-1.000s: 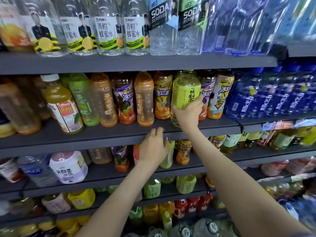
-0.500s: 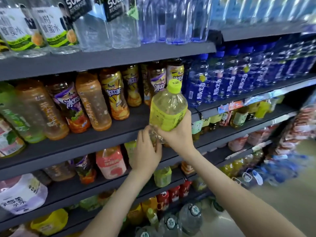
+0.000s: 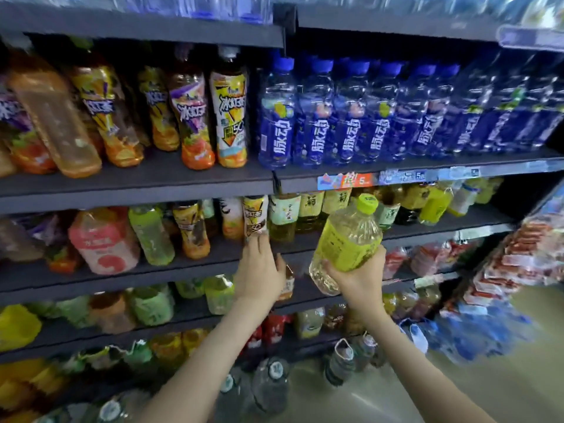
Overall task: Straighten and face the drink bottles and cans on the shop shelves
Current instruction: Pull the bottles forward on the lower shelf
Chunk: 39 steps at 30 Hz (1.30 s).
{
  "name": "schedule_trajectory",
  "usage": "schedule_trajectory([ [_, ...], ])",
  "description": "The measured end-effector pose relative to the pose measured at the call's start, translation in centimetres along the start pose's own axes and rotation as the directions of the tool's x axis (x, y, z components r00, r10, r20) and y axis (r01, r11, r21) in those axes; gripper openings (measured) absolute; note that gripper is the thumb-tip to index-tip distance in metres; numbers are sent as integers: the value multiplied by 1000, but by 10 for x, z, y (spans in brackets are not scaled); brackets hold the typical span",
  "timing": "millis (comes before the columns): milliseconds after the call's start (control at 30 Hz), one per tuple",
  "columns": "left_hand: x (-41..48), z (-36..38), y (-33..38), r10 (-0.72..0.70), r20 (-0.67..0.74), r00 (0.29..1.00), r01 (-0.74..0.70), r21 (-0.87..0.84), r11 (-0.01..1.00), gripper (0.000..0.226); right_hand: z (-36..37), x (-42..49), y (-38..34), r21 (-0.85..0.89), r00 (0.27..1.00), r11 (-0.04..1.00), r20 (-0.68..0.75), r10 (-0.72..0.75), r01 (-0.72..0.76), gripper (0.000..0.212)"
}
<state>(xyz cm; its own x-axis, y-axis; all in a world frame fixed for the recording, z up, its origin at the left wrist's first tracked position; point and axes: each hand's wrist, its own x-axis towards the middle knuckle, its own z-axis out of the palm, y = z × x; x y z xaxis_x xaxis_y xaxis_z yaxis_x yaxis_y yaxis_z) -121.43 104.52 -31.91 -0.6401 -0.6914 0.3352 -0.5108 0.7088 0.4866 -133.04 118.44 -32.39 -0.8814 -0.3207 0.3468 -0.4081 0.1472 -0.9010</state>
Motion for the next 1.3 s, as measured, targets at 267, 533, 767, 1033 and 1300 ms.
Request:
schedule_trajectory([
  [267,53,82,7,47,-199,979,-15,155,988,69,23,37,79,66,1000,998,1,6,-6,89],
  [533,138,147,1,-7,-448,894,79,142,987,84,67,78,145,197,990,976,-126,-68,92,92],
  [767,158,168,8,-57,-667,743,120,48,992,91,78,95,174,244,973,953,-184,-137,180,94],
  [1033,93,179,-4,177,-748,639,-450,-177,875,77,83,93,165,237,977,953,-144,-157,188,92],
  [1300,43,144,-26,24,-845,533,-449,-259,855,77,114,83,129,53,999,997,-3,-53,53,90],
])
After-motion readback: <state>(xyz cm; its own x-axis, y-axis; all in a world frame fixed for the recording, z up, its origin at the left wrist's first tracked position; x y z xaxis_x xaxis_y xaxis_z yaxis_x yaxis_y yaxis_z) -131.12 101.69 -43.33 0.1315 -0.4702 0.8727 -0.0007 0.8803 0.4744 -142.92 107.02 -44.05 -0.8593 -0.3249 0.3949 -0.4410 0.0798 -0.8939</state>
